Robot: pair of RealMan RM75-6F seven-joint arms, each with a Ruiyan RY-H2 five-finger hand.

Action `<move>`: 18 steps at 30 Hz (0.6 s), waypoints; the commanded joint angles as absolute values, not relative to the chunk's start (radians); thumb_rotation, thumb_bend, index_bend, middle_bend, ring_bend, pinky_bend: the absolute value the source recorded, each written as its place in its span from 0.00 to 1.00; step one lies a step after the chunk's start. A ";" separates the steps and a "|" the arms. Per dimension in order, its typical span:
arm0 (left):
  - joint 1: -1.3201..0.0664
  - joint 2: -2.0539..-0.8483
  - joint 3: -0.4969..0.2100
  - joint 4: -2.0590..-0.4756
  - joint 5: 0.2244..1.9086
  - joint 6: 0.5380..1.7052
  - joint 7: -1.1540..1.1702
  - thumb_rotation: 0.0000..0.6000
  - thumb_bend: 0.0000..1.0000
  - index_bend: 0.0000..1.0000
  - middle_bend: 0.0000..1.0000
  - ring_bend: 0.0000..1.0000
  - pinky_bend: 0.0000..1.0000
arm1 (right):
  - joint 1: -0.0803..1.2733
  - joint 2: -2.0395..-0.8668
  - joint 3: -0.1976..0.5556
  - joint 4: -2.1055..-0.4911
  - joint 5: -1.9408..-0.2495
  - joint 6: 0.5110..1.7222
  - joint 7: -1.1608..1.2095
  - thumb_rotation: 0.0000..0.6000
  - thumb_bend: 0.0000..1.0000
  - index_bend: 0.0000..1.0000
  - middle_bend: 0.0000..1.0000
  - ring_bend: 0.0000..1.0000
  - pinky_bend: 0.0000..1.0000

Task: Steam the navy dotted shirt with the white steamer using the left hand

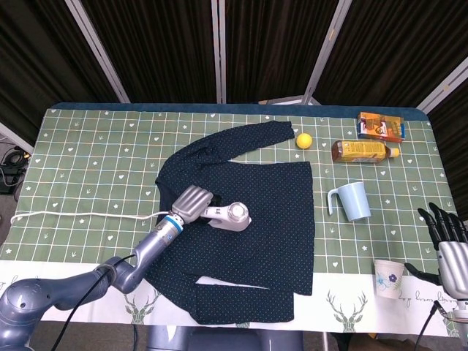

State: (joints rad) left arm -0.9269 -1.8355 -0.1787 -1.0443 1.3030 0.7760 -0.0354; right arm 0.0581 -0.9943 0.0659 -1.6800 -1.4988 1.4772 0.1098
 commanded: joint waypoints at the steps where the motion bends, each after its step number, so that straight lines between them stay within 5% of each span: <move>1: -0.927 -1.836 -0.180 -1.046 1.300 0.777 -0.028 1.00 0.69 0.92 0.83 0.78 1.00 | 0.058 -0.994 0.066 -1.680 -1.499 1.478 0.110 1.00 0.00 0.00 0.00 0.00 0.00; 18: -0.900 -1.787 -0.180 -1.020 1.270 0.775 -0.021 1.00 0.69 0.92 0.83 0.78 1.00 | 0.056 -0.992 0.065 -1.682 -1.505 1.485 0.113 1.00 0.00 0.00 0.00 0.00 0.00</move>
State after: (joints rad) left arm -0.9024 -1.7902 -0.1791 -1.0231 1.2717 0.7733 -0.0193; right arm 0.0557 -0.9919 0.0647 -1.6818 -1.5051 1.4846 0.1126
